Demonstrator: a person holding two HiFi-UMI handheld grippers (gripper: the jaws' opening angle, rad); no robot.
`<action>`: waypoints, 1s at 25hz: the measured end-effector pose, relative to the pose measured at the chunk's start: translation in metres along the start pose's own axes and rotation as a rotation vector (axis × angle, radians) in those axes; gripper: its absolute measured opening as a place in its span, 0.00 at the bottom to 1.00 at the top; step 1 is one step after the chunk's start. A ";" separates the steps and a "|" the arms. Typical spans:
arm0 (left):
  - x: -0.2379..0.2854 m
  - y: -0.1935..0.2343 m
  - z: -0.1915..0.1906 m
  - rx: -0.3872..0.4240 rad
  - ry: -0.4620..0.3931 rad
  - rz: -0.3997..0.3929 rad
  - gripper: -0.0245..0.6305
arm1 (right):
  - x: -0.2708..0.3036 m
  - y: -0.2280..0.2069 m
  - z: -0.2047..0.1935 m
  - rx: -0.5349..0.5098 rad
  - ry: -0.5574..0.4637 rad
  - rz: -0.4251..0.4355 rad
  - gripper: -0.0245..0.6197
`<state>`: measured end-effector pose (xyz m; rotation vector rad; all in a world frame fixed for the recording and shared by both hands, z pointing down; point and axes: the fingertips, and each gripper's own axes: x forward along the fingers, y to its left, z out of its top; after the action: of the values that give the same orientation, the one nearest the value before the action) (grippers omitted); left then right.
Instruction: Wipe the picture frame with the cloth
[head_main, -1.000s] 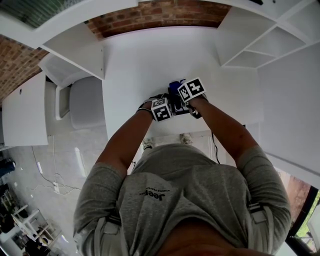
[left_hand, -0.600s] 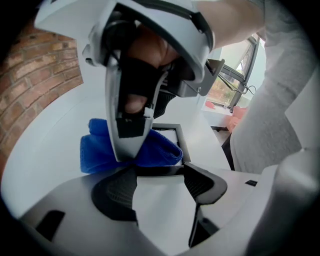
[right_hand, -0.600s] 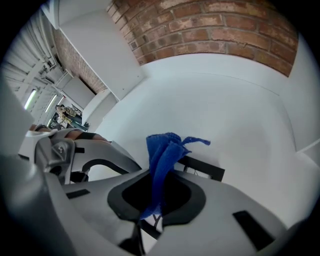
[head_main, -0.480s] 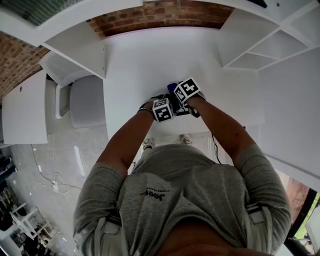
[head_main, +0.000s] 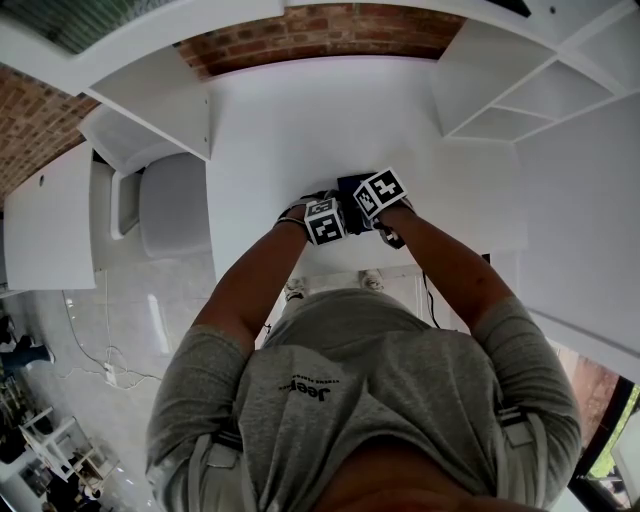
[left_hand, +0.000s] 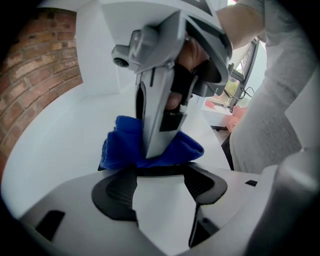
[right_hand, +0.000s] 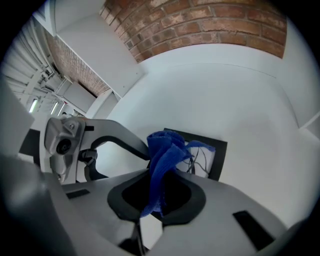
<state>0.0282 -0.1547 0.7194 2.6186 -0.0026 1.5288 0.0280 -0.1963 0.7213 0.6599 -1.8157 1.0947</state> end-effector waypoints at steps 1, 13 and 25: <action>0.000 0.000 0.000 0.000 0.002 -0.001 0.49 | 0.000 0.002 -0.003 0.005 0.000 0.008 0.12; 0.002 0.000 -0.001 -0.001 0.012 -0.001 0.49 | -0.001 0.018 -0.036 -0.014 0.026 0.048 0.12; 0.001 0.000 0.000 0.001 0.010 0.001 0.50 | -0.008 0.031 -0.050 -0.170 0.055 -0.006 0.12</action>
<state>0.0286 -0.1549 0.7206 2.6121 -0.0027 1.5423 0.0281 -0.1374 0.7125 0.5295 -1.8344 0.9326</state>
